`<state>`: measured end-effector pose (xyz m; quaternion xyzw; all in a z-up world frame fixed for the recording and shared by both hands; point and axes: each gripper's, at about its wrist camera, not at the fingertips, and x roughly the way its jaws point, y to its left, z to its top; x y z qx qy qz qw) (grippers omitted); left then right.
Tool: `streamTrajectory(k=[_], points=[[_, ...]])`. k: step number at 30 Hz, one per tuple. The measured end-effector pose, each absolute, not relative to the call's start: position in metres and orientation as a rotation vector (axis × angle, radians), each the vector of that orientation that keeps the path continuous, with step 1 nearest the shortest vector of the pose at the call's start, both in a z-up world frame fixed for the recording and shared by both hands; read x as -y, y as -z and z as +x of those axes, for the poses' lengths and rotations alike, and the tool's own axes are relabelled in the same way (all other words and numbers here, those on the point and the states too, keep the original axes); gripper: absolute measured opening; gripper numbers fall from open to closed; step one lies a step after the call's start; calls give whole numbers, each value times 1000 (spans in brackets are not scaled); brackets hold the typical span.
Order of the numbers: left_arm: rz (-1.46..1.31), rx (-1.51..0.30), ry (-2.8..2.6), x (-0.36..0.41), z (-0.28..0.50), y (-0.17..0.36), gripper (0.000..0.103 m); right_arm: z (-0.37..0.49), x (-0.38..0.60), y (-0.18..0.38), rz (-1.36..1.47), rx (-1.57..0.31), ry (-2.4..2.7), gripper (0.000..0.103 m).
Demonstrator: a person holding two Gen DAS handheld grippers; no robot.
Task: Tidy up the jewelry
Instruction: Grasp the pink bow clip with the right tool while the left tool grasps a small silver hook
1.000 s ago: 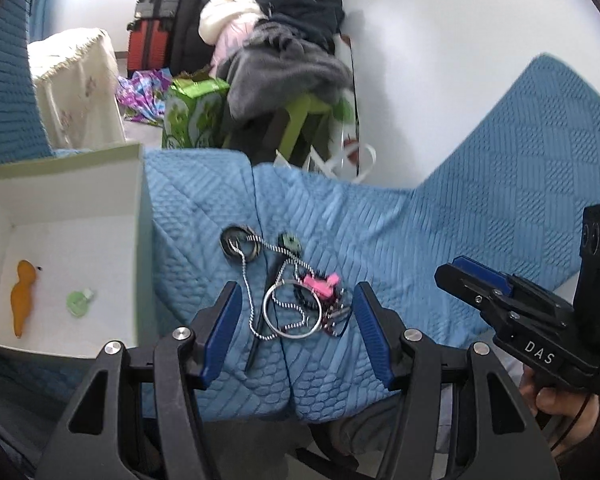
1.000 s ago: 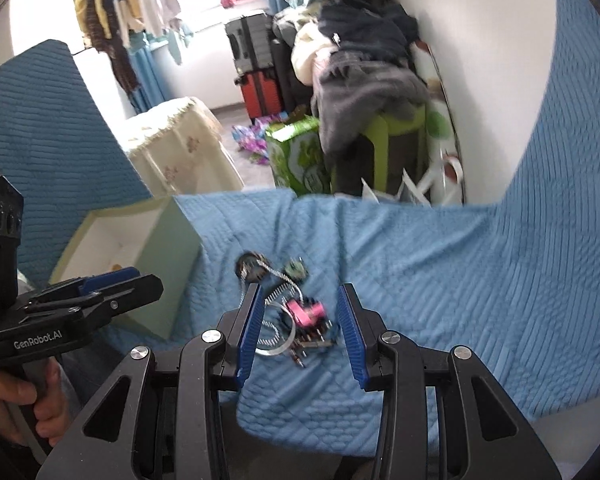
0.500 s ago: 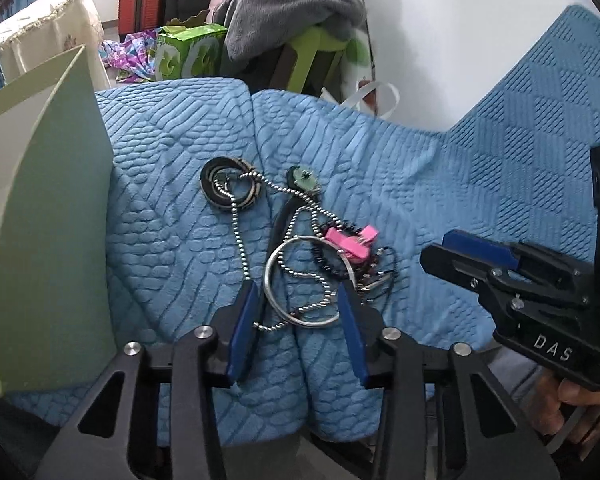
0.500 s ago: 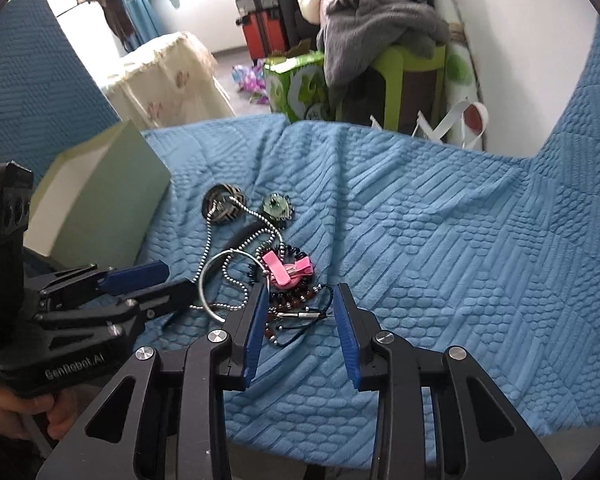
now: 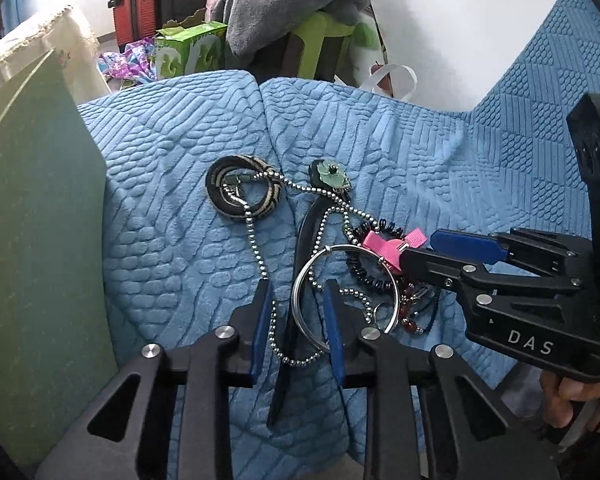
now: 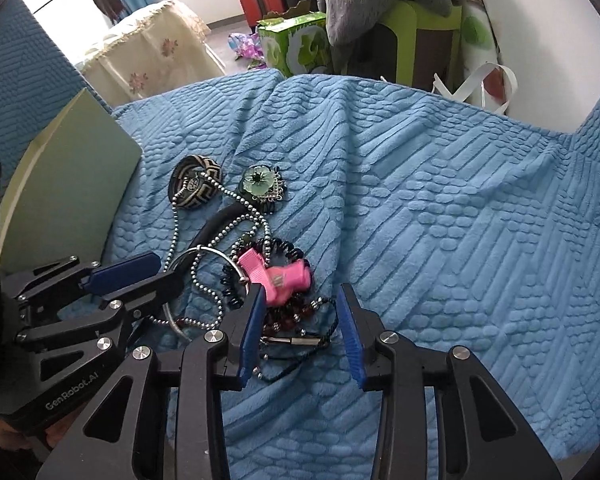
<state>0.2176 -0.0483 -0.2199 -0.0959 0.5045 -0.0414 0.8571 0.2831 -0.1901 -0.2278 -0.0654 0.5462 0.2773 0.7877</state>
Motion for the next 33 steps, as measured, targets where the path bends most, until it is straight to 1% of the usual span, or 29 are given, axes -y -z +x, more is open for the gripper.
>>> streamTrajectory(k=[7, 8, 10, 14, 24, 27, 33], points=[[-175, -1046, 90, 50, 224, 220, 24, 287, 182, 228, -148, -1160, -626, 35], [-164, -1044, 89, 50, 226, 220, 16, 287, 181, 227, -147, -1157, -631, 35], [-160, -1048, 100, 52, 227, 220, 7, 287, 179, 227, -147, -1154, -640, 35], [-152, -1045, 117, 55, 227, 219, 4, 286, 179, 226, -151, -1148, -643, 35], [-207, -996, 132, 46, 216, 196, 3, 289, 184, 225, -141, -1130, -608, 35], [-215, -997, 118, 42, 214, 194, 3, 289, 180, 228, -170, -1131, -599, 39], [-244, -980, 113, 34, 207, 186, 3, 287, 170, 232, -215, -1127, -585, 40]])
